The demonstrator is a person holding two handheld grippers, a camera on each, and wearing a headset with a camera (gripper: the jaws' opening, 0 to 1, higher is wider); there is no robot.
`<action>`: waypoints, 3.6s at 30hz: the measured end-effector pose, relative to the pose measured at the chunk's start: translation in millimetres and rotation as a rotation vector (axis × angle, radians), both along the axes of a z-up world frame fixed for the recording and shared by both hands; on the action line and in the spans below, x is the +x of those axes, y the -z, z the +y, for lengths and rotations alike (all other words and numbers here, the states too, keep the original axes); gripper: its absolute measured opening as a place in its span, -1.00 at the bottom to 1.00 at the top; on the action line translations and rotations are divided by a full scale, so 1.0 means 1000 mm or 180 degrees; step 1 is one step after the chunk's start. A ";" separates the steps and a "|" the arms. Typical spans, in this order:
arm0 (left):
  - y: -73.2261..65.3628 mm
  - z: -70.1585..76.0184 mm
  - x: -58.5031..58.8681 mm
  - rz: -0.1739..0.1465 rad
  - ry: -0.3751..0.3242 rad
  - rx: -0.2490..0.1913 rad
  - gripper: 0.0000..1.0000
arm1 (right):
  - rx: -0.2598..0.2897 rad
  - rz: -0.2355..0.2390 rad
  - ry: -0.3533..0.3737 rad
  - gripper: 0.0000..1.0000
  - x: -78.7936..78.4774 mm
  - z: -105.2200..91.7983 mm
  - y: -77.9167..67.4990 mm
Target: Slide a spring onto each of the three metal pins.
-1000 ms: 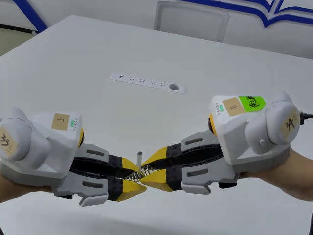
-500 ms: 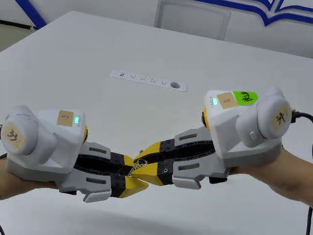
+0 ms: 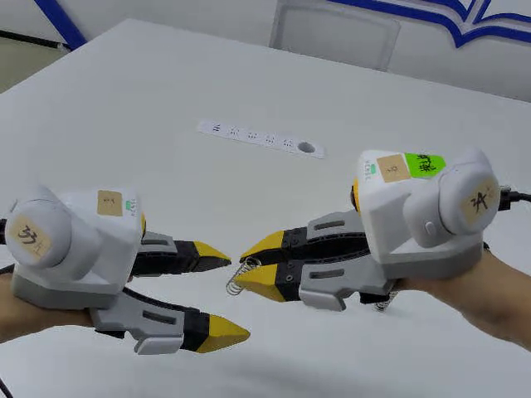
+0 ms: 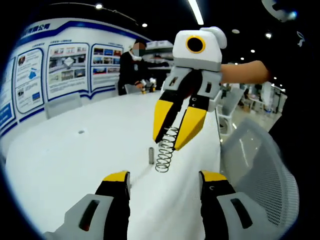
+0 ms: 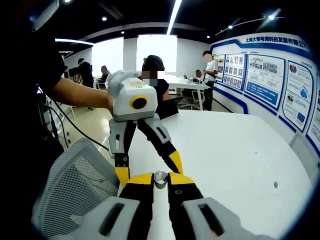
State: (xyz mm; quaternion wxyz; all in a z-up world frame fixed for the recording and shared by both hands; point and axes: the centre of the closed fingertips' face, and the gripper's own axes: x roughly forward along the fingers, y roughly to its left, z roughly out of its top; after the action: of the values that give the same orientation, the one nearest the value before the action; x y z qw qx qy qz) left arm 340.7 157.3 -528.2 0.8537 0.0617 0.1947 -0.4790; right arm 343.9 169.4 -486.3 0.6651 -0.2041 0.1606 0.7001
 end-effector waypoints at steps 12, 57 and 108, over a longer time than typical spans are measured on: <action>-0.019 0.030 0.022 -0.0169 -0.0507 -0.0326 0.90 | -0.0085 -0.0058 0.0616 -0.78 0.055 -0.003 0.012; 0.002 0.052 0.028 -0.0035 -0.0689 -0.0421 1.00 | -0.0981 0.0100 0.1001 -0.77 0.094 0.001 0.130; -0.032 0.013 0.050 -0.0141 -0.0571 -0.0253 0.99 | -0.0038 -0.0014 0.1666 -0.44 0.096 -0.174 0.021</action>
State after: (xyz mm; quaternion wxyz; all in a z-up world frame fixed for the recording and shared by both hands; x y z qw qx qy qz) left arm 390.5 170.1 -496.6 0.8990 0.0207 0.1614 -0.4066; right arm 440.3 -4.6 -507.8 0.8227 -0.1610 0.2107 0.5028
